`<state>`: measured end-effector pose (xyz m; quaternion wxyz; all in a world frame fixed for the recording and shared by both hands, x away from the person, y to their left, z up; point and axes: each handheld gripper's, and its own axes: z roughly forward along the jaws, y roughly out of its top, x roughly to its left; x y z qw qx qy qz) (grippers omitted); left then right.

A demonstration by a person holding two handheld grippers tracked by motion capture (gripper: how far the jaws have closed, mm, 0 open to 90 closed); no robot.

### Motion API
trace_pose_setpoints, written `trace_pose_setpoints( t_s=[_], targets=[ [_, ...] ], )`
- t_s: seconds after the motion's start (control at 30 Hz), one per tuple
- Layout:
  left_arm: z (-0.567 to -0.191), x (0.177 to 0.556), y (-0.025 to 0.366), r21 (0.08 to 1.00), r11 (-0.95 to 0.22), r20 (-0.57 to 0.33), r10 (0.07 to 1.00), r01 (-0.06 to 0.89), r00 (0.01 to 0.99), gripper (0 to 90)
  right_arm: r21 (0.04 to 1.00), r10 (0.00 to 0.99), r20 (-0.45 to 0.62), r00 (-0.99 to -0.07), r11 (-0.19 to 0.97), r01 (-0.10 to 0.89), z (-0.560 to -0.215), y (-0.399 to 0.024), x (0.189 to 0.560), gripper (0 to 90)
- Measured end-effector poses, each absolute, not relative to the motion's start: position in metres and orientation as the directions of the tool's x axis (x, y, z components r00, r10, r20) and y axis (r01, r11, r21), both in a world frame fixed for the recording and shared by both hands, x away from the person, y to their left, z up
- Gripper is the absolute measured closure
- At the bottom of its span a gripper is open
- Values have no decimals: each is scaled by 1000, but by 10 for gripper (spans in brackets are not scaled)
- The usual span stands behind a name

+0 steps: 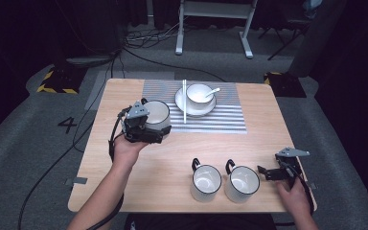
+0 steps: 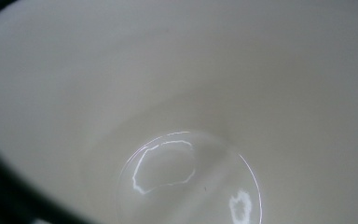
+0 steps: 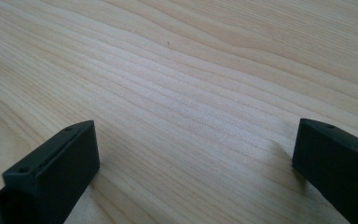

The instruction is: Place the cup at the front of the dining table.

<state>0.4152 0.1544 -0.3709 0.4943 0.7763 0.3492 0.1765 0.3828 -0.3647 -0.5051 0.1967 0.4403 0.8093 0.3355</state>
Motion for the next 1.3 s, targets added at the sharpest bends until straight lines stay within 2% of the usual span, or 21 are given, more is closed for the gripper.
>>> trace_pose_setpoints(
  t_s=[0.2,0.57,0.8,1.03,1.07,1.13,1.3],
  targets=[
    [-373,443,150,912,-269,-25,715,309,698,33,716,844,-23,-535,388,580,-505,-365,383,4],
    [-367,485,149,918,-265,-4,737,294,676,34,716,845,-23,-535,387,581,-505,-365,383,4],
    [-378,519,156,916,-193,-94,750,353,655,33,716,845,-23,-534,386,581,-505,-365,383,4],
    [-391,536,160,936,-123,-121,770,331,627,34,716,846,-22,-532,385,583,-505,-365,383,4],
    [-392,540,160,933,-147,-97,774,327,626,34,716,845,-23,-534,386,581,-505,-365,383,4],
    [-393,542,158,926,-147,-111,774,347,623,34,716,846,-22,-533,385,582,-505,-365,383,4],
    [-399,555,156,919,-188,-78,775,347,627,34,716,846,-22,-533,386,582,-505,-365,383,4]
  ],
)
